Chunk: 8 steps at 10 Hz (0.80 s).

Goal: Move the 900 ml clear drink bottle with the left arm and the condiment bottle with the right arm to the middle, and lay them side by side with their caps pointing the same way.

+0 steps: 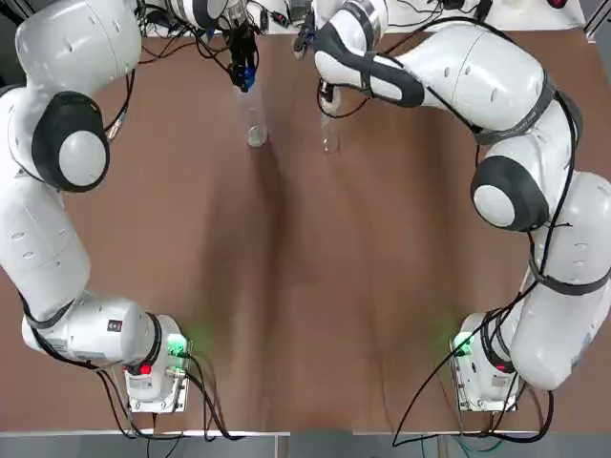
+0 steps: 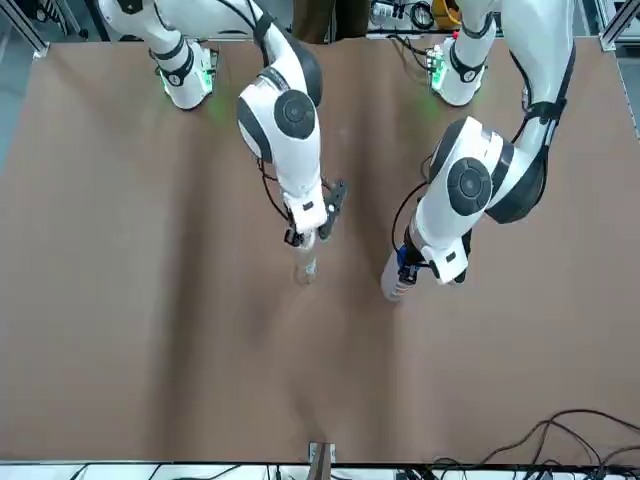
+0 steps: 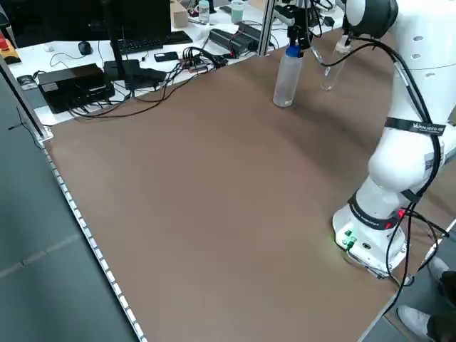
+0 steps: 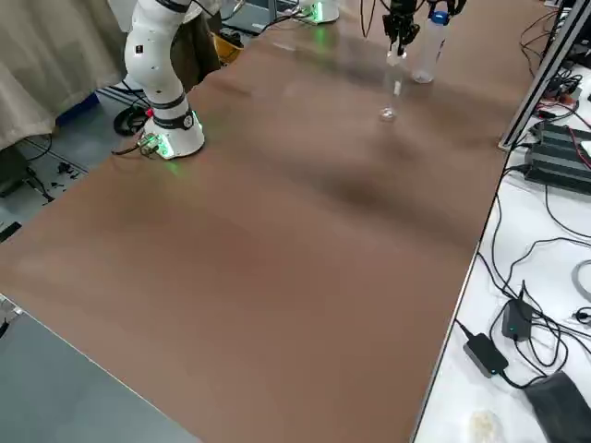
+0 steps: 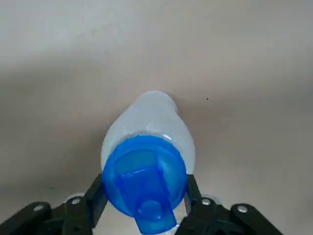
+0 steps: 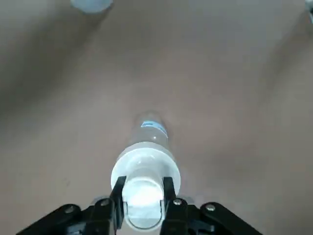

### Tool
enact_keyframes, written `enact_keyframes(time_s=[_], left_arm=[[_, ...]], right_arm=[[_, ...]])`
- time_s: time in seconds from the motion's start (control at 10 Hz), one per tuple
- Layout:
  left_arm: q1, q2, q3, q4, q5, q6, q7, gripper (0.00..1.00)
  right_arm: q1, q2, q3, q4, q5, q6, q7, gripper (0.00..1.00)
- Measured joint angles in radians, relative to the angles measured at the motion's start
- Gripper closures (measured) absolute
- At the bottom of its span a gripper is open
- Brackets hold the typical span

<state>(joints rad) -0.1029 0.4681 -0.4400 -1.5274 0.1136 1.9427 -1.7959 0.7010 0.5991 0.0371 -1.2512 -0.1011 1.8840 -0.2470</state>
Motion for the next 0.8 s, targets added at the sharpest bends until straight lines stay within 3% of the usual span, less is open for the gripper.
enact_keyframes(time_s=[0.2,0.4,0.5,0.6,0.7,0.8], left_arm=[[0.0,0.002,0.001,0.0,0.0,0.0,0.0,0.32],[0.0,0.007,0.007,0.0,0.0,0.0,0.0,0.22],[0.0,0.008,0.01,0.0,0.0,0.0,0.0,0.11],[-0.001,0.008,0.011,0.0,0.0,0.0,0.0,0.08],[-0.001,0.008,0.012,0.001,0.0,0.0,0.0,0.0],[-0.001,0.008,0.012,0.002,0.0,0.0,0.0,0.0]], right_arm=[[-0.023,-0.003,-0.002,0.0,0.018,0.002,0.16,0.66],[-0.047,-0.003,-0.004,0.0,0.022,0.016,0.318,0.66],[-0.055,-0.003,-0.004,0.0,0.022,0.036,0.379,0.66],[-0.06,-0.003,-0.004,0.0,0.022,0.049,0.422,0.66],[-0.061,0.0,-0.004,-0.001,0.023,0.055,0.474,0.66],[-0.061,0.006,-0.004,-0.002,0.024,0.071,0.543,0.66]])
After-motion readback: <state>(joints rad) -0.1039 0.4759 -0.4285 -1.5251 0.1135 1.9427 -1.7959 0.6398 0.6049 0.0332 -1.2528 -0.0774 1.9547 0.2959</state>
